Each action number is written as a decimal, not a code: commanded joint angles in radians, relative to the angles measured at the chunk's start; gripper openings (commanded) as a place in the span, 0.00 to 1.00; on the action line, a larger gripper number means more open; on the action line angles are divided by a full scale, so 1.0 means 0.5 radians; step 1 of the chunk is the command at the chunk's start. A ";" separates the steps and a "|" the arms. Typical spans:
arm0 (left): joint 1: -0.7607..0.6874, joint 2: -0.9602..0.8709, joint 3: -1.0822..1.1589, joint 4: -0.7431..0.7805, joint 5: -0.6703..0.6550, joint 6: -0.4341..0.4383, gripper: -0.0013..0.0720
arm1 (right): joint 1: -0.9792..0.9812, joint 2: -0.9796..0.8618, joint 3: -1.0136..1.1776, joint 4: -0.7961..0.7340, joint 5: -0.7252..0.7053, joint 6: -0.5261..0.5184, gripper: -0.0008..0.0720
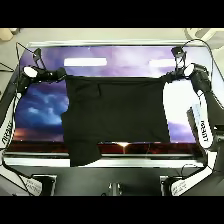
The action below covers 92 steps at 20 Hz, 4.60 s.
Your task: Fold the shirts.
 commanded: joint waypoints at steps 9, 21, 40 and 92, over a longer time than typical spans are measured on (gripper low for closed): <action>0.062 0.050 -0.198 0.349 -1.473 0.176 0.05 | -0.121 0.011 -0.130 -0.005 1.325 -0.329 0.03; 0.079 0.142 -0.218 0.294 -1.705 -0.008 0.75 | -0.146 0.005 -0.056 0.004 1.672 -0.292 0.84; 0.178 1.604 -2.567 0.018 -0.855 0.150 0.65 | -0.481 0.908 -1.470 0.108 1.269 -0.440 0.59; -0.166 1.157 -1.218 0.166 -0.261 -0.121 0.04 | -0.257 0.512 -0.678 0.387 0.667 -0.433 0.03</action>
